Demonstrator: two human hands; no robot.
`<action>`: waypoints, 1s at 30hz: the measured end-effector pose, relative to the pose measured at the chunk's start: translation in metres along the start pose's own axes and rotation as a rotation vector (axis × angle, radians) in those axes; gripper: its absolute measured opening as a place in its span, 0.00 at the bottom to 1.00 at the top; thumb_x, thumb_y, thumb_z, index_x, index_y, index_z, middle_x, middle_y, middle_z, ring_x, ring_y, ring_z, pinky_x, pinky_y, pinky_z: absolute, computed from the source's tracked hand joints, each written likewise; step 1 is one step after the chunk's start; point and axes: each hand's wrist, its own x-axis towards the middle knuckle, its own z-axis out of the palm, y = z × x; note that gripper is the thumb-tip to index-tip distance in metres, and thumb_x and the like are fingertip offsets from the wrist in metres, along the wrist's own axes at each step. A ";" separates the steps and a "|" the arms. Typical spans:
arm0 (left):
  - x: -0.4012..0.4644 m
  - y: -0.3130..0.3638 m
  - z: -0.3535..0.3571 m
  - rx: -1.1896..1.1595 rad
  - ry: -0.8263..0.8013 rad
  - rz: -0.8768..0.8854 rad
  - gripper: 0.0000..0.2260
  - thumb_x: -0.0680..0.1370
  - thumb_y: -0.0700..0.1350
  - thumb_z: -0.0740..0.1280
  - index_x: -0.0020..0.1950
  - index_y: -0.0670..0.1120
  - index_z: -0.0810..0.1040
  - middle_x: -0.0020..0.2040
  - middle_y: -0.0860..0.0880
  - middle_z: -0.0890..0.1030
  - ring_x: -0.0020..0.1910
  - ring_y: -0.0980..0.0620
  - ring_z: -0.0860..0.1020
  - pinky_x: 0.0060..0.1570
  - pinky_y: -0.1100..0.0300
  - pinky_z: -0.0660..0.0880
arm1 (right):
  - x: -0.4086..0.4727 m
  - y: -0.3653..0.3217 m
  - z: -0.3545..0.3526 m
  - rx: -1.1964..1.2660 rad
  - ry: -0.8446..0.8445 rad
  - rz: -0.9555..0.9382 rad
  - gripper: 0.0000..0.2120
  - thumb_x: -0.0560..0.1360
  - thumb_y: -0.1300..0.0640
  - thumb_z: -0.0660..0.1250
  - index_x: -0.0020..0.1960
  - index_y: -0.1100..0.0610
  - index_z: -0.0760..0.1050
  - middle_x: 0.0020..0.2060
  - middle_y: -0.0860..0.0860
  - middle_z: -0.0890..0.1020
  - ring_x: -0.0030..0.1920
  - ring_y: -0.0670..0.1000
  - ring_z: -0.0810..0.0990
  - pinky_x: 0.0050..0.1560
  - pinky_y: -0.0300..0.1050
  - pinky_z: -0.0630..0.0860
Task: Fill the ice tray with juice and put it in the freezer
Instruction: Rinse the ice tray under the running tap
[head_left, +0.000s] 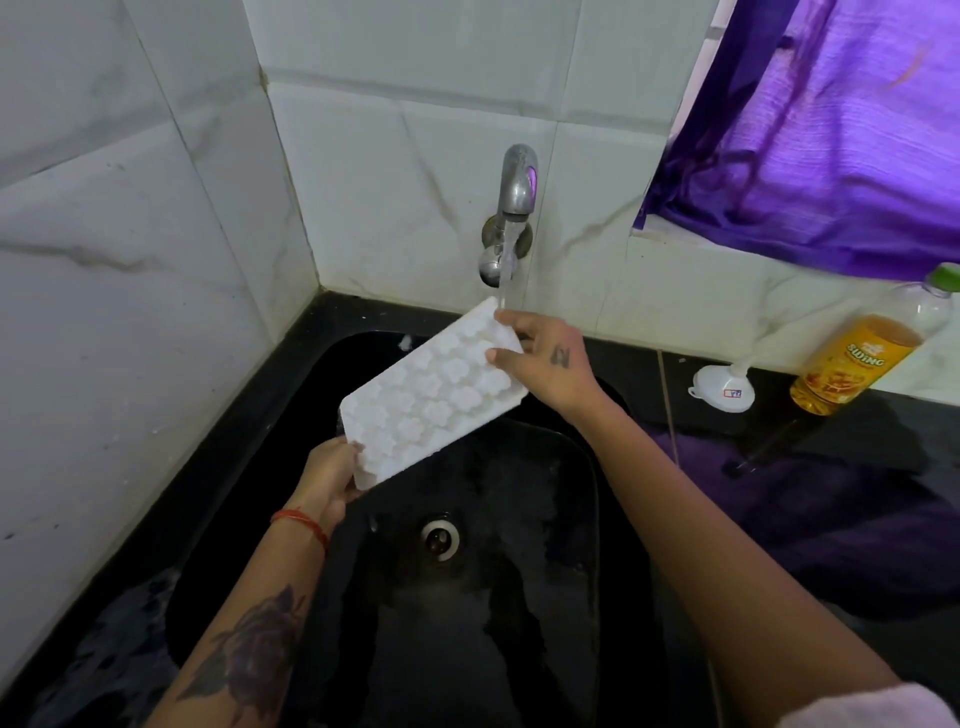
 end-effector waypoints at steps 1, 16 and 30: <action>-0.001 -0.002 0.002 -0.006 -0.014 -0.013 0.13 0.80 0.35 0.55 0.41 0.47 0.73 0.38 0.48 0.78 0.35 0.51 0.76 0.23 0.63 0.74 | 0.003 -0.008 0.000 -0.014 -0.010 -0.021 0.25 0.71 0.59 0.71 0.67 0.58 0.71 0.63 0.55 0.77 0.63 0.52 0.76 0.65 0.47 0.71; -0.027 0.016 0.084 0.017 -0.328 0.142 0.08 0.80 0.38 0.59 0.57 0.45 0.75 0.50 0.46 0.80 0.44 0.51 0.80 0.32 0.62 0.78 | -0.002 0.019 -0.094 0.062 0.269 0.018 0.22 0.71 0.62 0.70 0.65 0.56 0.73 0.61 0.55 0.78 0.61 0.51 0.77 0.65 0.50 0.72; -0.029 0.052 0.083 0.172 -0.222 0.567 0.19 0.77 0.34 0.63 0.67 0.48 0.73 0.61 0.48 0.78 0.57 0.49 0.77 0.57 0.52 0.76 | -0.035 0.107 -0.053 0.218 0.342 0.348 0.32 0.73 0.64 0.66 0.73 0.54 0.58 0.65 0.55 0.75 0.62 0.54 0.75 0.62 0.57 0.73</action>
